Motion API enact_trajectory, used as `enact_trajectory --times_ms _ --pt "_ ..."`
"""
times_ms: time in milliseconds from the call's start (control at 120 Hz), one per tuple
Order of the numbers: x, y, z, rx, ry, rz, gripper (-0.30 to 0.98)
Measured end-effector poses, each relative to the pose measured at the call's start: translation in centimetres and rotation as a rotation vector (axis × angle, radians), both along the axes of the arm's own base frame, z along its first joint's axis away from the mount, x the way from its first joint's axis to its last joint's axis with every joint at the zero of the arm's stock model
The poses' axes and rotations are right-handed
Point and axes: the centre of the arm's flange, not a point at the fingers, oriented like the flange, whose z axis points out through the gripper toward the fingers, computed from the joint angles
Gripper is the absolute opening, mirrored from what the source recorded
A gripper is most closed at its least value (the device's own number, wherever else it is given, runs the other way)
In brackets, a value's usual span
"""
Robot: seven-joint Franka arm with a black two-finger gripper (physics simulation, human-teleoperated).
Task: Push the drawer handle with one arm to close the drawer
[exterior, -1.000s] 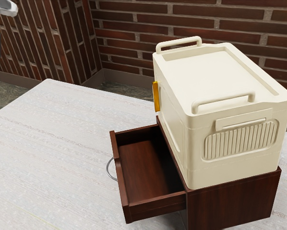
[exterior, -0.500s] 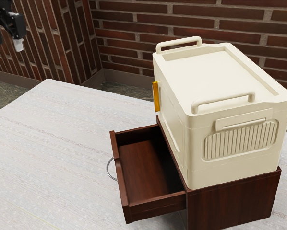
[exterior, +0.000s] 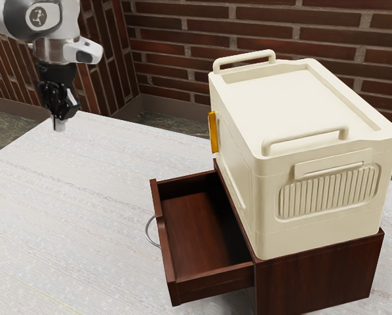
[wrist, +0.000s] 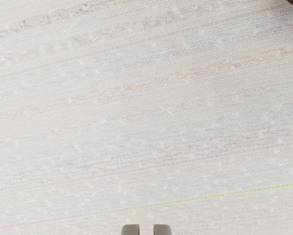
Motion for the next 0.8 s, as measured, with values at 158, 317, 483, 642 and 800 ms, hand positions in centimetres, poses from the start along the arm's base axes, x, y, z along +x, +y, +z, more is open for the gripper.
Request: enact_trajectory --times_ms 158,317,483,642,800 --pt "0.8 -0.4 -6.3 -0.007 -0.003 -0.068 -0.09" --pt "0.3 -1.3 -11.4 -0.039 -0.074 -0.161 -0.09" --pt "0.1 -4.2 -14.0 -0.064 -0.15 -0.278 -0.1" --pt "-1.7 -5.2 -15.7 -0.095 -0.184 -0.34 -0.1" --pt "-5.1 -6.0 -17.3 -0.135 -0.185 -0.391 -0.1"
